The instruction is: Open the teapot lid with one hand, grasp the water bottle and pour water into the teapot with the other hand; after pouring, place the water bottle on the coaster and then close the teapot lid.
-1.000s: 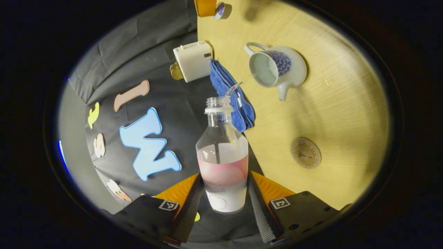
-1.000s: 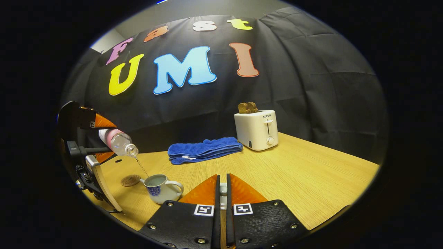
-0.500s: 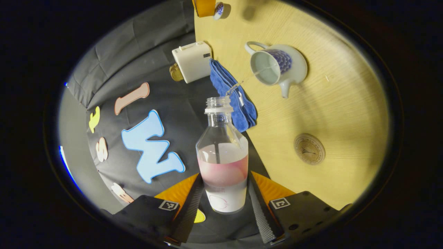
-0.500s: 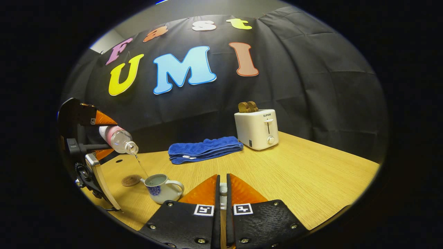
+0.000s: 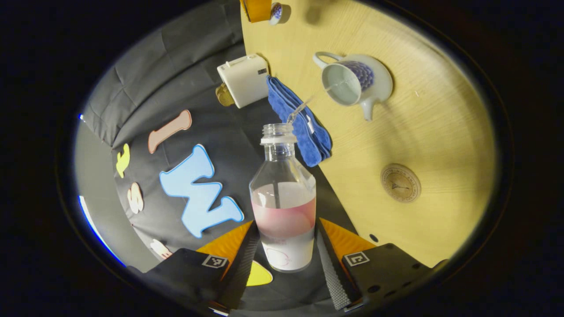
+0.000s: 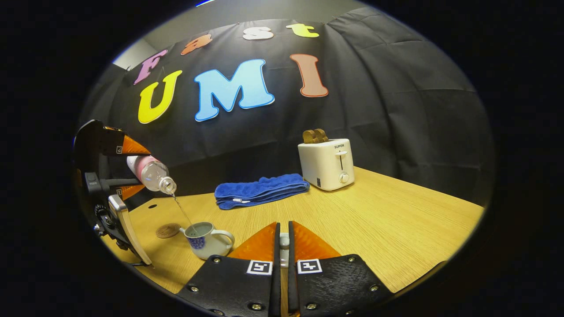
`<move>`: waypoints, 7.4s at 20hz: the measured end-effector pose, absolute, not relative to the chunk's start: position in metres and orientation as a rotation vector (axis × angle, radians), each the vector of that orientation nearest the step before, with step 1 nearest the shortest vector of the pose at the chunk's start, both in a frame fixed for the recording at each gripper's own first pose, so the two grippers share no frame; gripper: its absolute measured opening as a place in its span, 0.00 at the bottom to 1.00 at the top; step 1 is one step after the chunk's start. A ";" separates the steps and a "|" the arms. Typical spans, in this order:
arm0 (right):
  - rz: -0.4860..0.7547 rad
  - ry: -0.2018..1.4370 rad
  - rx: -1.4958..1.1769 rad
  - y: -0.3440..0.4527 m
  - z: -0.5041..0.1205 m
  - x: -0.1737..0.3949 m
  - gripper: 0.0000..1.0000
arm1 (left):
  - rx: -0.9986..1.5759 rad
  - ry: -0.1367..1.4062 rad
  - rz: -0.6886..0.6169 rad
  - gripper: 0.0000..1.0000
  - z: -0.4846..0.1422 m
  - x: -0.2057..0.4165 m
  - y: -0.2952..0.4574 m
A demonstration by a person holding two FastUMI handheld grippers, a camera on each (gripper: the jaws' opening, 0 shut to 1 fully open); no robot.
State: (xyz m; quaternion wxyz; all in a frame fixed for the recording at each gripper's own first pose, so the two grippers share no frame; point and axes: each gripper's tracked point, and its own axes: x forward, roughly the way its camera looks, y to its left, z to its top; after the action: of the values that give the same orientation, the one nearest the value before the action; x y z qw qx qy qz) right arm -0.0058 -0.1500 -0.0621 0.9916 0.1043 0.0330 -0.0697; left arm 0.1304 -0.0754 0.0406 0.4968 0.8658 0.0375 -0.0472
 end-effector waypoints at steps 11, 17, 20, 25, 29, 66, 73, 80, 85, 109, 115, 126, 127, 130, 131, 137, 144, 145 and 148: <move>-0.132 0.068 0.219 -0.150 -0.063 -0.007 0.06 | 2.152 0.092 -0.108 0.87 0.047 0.131 -0.080; -0.127 0.066 0.223 -0.149 -0.064 -0.008 0.06 | 2.193 0.105 -0.105 0.87 0.048 0.134 -0.080; -0.126 0.066 0.225 -0.149 -0.064 -0.007 0.06 | 2.212 0.103 -0.107 0.87 0.048 0.134 -0.083; -0.119 0.068 0.231 -0.148 -0.064 -0.007 0.06 | 2.244 0.104 -0.101 0.87 0.049 0.137 -0.084; -0.117 0.066 0.235 -0.149 -0.064 -0.008 0.06 | 2.276 0.098 -0.094 0.87 0.055 0.138 -0.084; -0.122 0.070 0.259 -0.154 -0.067 -0.008 0.06 | 2.161 0.020 -0.102 0.87 0.038 0.126 -0.103; -0.116 0.077 0.257 -0.151 -0.069 -0.005 0.06 | 1.683 0.062 -0.119 0.87 0.006 0.126 -0.084; -0.150 0.060 0.246 -0.160 -0.067 -0.004 0.06 | 1.163 0.036 -0.062 0.86 -0.006 0.129 -0.052; -0.149 0.057 0.227 -0.155 -0.066 -0.002 0.06 | 0.790 0.053 -0.024 0.87 -0.014 0.139 -0.021; -0.145 0.088 0.203 -0.151 -0.075 0.000 0.06 | 0.072 0.206 -0.095 0.99 -0.087 0.171 0.016; -0.129 0.088 0.191 -0.145 -0.073 0.002 0.06 | 0.004 0.182 -0.110 1.00 -0.077 0.161 0.012; -0.006 0.057 0.127 -0.091 -0.041 0.019 0.06 | -0.034 0.162 -0.100 1.00 -0.060 0.103 0.020; 0.008 0.054 0.118 -0.083 -0.037 0.023 0.06 | -0.043 0.160 -0.093 1.00 -0.058 0.095 0.023; 0.054 0.054 0.103 -0.058 -0.024 0.035 0.06 | -0.060 0.141 -0.070 1.00 -0.050 0.078 0.033; 0.064 0.056 0.096 -0.051 -0.021 0.040 0.06 | -0.058 0.138 -0.061 1.00 -0.049 0.072 0.037; 0.129 0.085 0.076 -0.014 -0.021 0.060 0.06 | -0.024 0.128 -0.033 1.00 -0.046 0.050 0.050; 0.145 0.154 0.069 -0.002 -0.045 0.074 0.06 | -0.029 0.099 -0.019 1.00 -0.038 0.041 0.058; 0.144 0.160 0.071 -0.002 -0.048 0.075 0.06 | -0.030 0.097 -0.018 1.00 -0.038 0.041 0.058; 0.137 0.163 0.064 -0.004 -0.050 0.076 0.06 | -0.036 0.090 -0.013 1.00 -0.035 0.038 0.060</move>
State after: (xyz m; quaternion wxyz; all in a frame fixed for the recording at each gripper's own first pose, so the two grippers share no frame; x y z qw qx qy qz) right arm 0.0759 -0.0036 -0.0500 0.9938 0.0321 0.0813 0.0682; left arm 0.0381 0.0602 -0.0354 0.9988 -0.0180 0.0448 -0.0064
